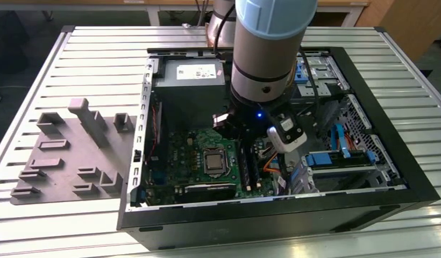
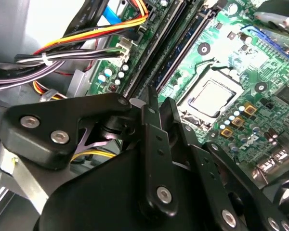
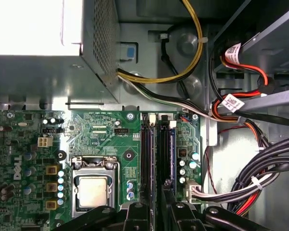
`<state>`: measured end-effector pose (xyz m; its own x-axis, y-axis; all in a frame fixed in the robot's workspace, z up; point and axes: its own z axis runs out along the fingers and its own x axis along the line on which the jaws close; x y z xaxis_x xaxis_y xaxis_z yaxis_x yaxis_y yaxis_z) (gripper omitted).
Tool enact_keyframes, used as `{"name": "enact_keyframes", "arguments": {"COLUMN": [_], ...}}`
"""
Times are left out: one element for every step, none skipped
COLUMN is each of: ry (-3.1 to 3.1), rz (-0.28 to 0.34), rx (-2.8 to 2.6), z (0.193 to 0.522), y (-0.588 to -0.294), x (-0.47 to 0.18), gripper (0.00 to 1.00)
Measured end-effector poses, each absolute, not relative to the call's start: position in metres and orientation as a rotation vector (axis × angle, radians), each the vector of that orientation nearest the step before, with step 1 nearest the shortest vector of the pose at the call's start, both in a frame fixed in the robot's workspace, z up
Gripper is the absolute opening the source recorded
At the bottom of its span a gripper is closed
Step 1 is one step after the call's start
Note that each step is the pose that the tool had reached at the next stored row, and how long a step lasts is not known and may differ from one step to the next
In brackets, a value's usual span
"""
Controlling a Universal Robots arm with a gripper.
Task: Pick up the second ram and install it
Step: 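Insert the second ram into the second slot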
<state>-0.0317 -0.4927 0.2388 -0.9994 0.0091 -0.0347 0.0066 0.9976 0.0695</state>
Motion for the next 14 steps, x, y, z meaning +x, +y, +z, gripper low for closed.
{"name": "enact_keyframes", "arguments": {"ry": [3.105,3.105,3.105,3.105,3.105,3.105,3.105,3.105,3.105,3.105,3.105,3.105,3.105,3.105], "rz": [0.108,0.108,0.107,0.108,0.108,0.108,0.107,0.107,0.108,0.108,0.107,0.107,0.108,0.107], "rx": [0.012,0.012,0.012,0.012,0.012,0.012,0.012,0.012,0.012,0.012,0.012,0.012,0.012,0.012], "z": [0.2388,0.239,0.2391,0.2391,0.2392,0.2393,0.2394,0.2394,0.2395,0.2395,0.2396,0.2397,0.2397,0.2398], "y": [-0.4927,-0.4927,-0.4927,-0.4927,-0.4927,-0.4927,-0.4927,-0.4927,-0.4927,-0.4928,-0.4927,-0.4927,-0.4927,-0.4927], "x": [-0.0317,-0.0317,-0.0317,-0.0317,-0.0317,-0.0317,-0.0317,-0.0317,-0.0317,-0.0317,-0.0317,-0.0317,-0.0317,-0.0317], "gripper": [0.25,0.25,0.25,0.25,0.25,0.25,0.23,0.17,0.11,0.11,0.11,0.11,0.11,0.11]}}
